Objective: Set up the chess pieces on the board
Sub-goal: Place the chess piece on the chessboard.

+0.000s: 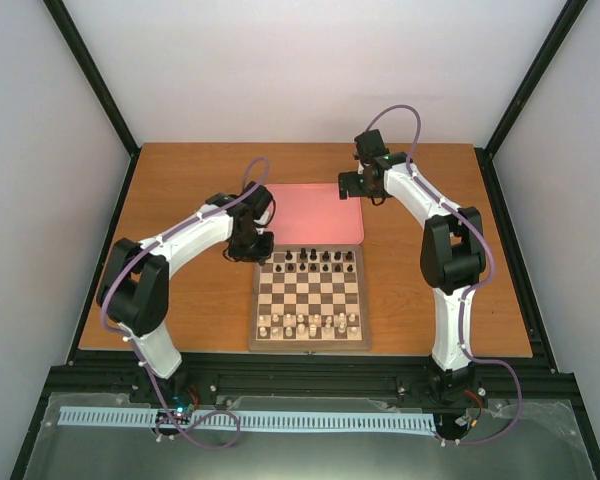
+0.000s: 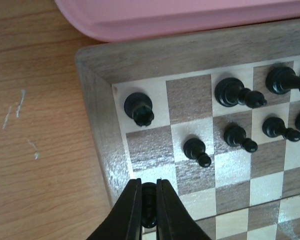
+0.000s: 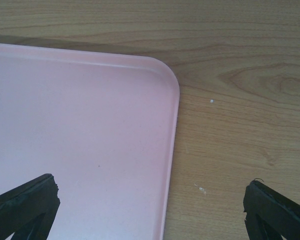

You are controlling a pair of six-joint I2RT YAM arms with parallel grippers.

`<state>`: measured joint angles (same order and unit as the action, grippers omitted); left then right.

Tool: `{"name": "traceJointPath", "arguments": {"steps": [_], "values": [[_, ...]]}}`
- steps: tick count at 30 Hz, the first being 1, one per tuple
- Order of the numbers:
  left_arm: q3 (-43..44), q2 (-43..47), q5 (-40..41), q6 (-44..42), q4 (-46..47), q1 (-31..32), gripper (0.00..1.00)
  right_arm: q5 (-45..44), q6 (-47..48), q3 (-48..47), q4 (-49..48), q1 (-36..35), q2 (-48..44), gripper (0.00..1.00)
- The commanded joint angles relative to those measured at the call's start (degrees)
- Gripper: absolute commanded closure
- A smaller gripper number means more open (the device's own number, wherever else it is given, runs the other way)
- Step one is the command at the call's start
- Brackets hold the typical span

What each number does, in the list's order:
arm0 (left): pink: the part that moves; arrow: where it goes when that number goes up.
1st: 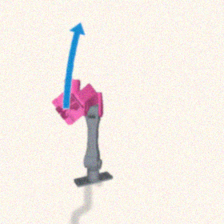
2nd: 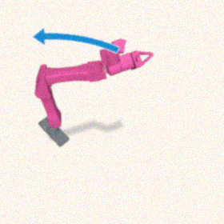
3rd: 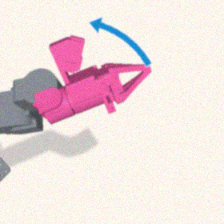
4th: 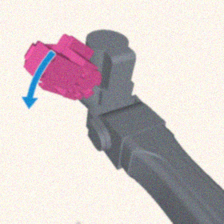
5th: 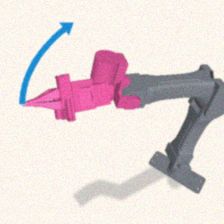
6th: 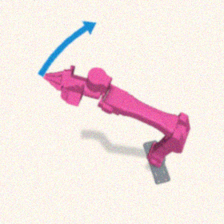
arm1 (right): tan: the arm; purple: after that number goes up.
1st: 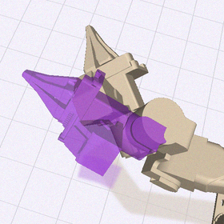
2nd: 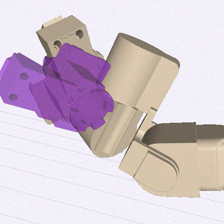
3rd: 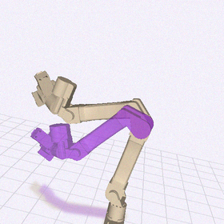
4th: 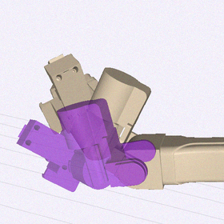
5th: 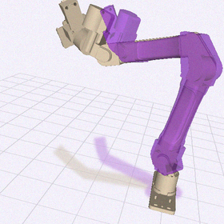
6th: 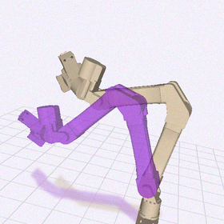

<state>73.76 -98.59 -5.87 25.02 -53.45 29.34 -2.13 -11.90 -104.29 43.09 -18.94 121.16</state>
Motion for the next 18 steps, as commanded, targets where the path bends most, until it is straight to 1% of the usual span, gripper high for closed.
{"name": "traceJointPath", "arguments": {"steps": [1,18], "values": [[0.64,-2.31,-0.9,1.04,3.18,0.54,0.99,-0.65,-0.58,0.7,0.41,0.39,-0.87,0.0],[0.59,-6.32,-2.3,1.53,4.93,0.89,0.99,-1.21,0.19,1.22,0.42,0.44,-1.15,0.0]]}}
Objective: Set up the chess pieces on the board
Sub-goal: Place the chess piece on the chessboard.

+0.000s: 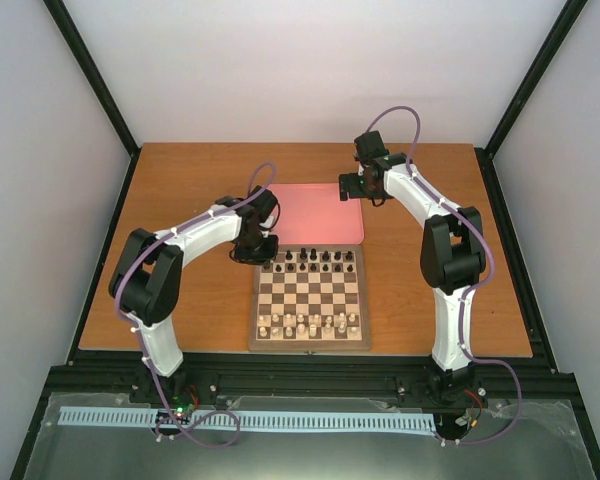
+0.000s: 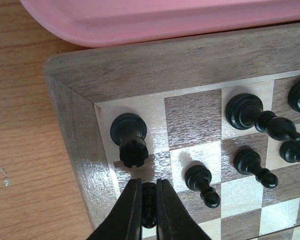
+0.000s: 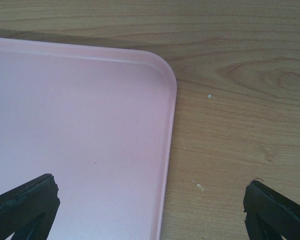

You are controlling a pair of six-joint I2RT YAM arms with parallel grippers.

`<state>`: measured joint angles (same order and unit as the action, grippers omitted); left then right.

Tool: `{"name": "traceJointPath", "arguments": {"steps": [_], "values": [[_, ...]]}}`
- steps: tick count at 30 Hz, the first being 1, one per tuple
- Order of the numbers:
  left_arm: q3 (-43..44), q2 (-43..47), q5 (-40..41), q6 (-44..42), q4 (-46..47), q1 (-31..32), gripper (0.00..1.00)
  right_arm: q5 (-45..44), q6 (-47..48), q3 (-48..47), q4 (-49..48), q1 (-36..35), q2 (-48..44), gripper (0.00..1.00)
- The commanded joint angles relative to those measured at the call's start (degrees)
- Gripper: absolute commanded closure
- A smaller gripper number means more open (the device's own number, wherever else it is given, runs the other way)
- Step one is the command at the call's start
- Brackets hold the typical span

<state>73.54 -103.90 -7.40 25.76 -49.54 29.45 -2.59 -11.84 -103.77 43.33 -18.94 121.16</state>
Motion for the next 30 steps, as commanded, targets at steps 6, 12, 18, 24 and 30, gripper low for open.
{"name": "traceJointPath", "arguments": {"steps": [6,12,18,24,30], "values": [[0.73,-1.78,-0.53,0.71,1.0,0.96,0.99,-0.84,0.46,0.92,0.26,0.39,-1.46,0.0],[1.1,-2.51,0.01,0.61,0.94,1.05,0.99,-0.85,0.67,0.91,0.26,0.39,-1.63,0.0],[1.55,-2.36,0.48,0.18,0.4,1.13,0.97,-0.74,0.94,0.69,0.17,0.41,-1.63,0.0],[1.74,-2.23,0.73,-0.01,-0.11,1.13,0.93,-0.41,0.98,0.8,0.0,0.46,-1.62,0.0],[1.93,-1.93,1.49,-0.01,-0.47,1.13,0.85,-0.18,1.02,1.45,-0.22,0.44,-1.85,0.0]]}}
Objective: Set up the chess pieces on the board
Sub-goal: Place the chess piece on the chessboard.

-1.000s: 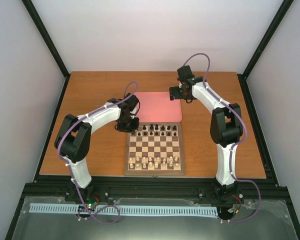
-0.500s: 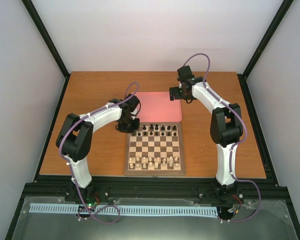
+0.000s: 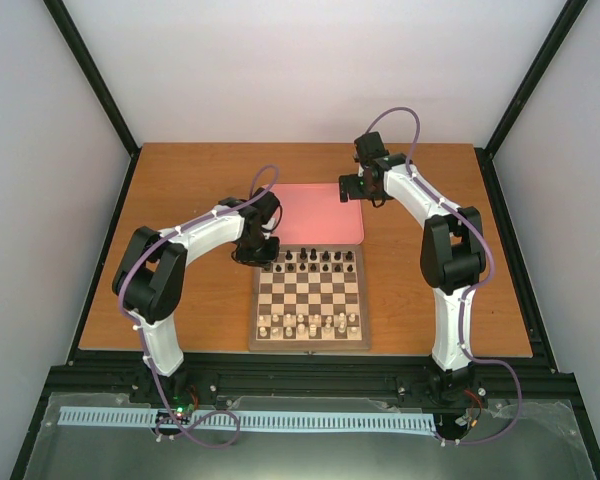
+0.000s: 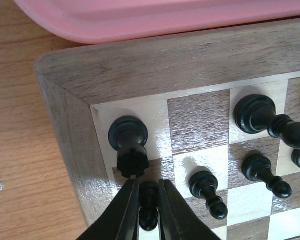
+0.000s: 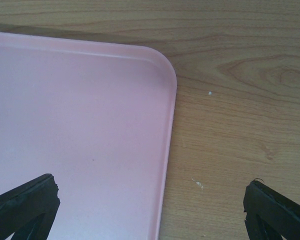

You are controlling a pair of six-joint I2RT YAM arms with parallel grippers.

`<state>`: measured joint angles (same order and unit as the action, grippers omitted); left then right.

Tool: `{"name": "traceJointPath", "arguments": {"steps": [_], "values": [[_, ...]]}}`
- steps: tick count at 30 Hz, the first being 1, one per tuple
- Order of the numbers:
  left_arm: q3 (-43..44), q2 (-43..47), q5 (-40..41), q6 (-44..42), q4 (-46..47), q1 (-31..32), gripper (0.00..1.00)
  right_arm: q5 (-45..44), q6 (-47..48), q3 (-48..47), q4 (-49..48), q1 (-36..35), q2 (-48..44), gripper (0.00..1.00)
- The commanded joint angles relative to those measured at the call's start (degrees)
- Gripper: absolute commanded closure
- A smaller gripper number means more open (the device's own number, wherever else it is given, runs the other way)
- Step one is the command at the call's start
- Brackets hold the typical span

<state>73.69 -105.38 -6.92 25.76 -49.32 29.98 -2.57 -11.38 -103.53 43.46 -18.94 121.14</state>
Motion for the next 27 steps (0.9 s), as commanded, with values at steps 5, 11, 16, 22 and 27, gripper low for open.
{"name": "traceJointPath", "arguments": {"steps": [5,11,16,22,27], "values": [[1.84,-0.44,1.12,0.06,-0.78,0.61,0.81,-0.11,0.64,1.34,-0.48,0.46,-1.92,0.0],[1.9,-0.25,1.15,-0.04,-0.78,0.61,0.73,0.04,0.57,1.31,-0.57,0.4,-1.96,0.0],[2.21,0.15,1.26,-0.09,-1.07,0.61,0.7,0.15,0.57,1.31,-0.62,0.39,-1.96,0.0],[4.68,2.43,2.41,-0.89,-4.36,0.62,0.53,-0.08,0.06,1.23,-0.9,0.45,-2.29,0.0],[8.46,6.43,3.8,-1.74,-8.63,0.61,0.17,-0.07,-0.47,1.11,-1.1,0.45,-2.7,0.0]]}}
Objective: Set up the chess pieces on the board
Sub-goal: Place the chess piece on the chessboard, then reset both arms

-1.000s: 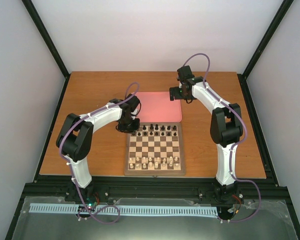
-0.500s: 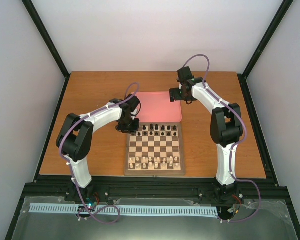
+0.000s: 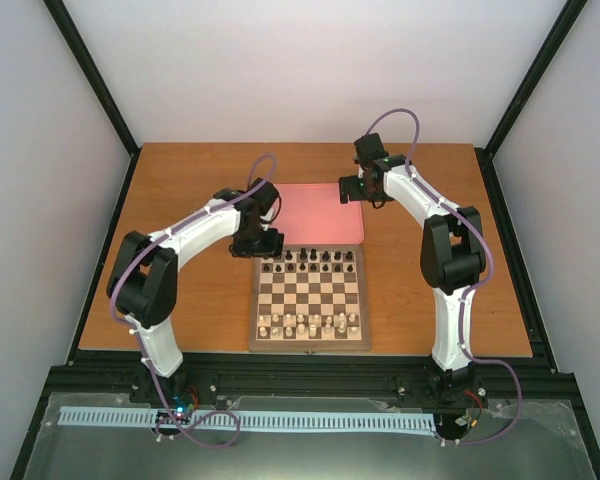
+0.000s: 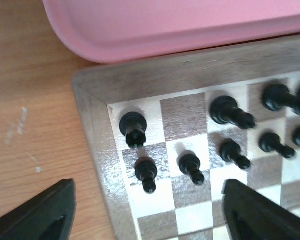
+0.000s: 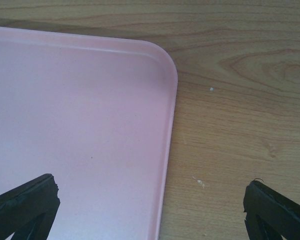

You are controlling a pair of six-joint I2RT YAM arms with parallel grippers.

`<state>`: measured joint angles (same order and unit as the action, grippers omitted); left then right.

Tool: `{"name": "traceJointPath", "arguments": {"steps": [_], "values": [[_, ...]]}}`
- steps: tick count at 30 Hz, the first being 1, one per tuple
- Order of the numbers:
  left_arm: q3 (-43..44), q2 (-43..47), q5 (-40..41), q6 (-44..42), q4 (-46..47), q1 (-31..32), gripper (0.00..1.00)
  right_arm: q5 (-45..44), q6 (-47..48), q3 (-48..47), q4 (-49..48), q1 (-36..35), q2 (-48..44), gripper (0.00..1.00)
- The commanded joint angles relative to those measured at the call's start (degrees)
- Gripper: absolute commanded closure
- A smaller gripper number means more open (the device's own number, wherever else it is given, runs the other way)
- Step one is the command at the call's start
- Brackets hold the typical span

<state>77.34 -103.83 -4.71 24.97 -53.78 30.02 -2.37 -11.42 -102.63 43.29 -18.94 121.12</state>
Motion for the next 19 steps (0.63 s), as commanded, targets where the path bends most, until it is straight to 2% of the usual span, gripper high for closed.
{"name": "traceJointPath", "arguments": {"steps": [1,2,3,8,11,13,19], "values": [[5.86,5.6,2.07,-1.1,-4.96,0.57,0.1,-0.25,-0.52,0.17,-0.92,0.44,-2.68,0.0],[6.73,6.18,2.74,-1.19,-5.59,0.57,0.03,0.07,-0.58,0.28,-1.11,0.47,-2.91,0.0],[7.6,6.6,3.27,-1.27,-6.43,0.57,0.01,0.42,-0.54,0.43,-1.31,0.4,-3.09,0.0],[11.97,6.52,6.56,-1.49,-9.69,0.49,0.0,1.08,-2.34,0.66,-1.88,0.4,-3.6,0.0],[15.11,5.72,11.68,-2.69,-12.01,-0.14,0.0,0.15,-2.63,0.67,-1.36,0.4,-4.09,0.0],[17.59,5.11,13.67,-3.4,-13.69,-2.09,0.0,-0.96,-2.6,0.56,-0.99,0.41,-4.53,0.0],[22.35,5.45,11.47,-4.3,-13.48,-11.38,0.0,-3.43,-2.09,0.37,0.44,0.44,-5.28,0.0]]}}
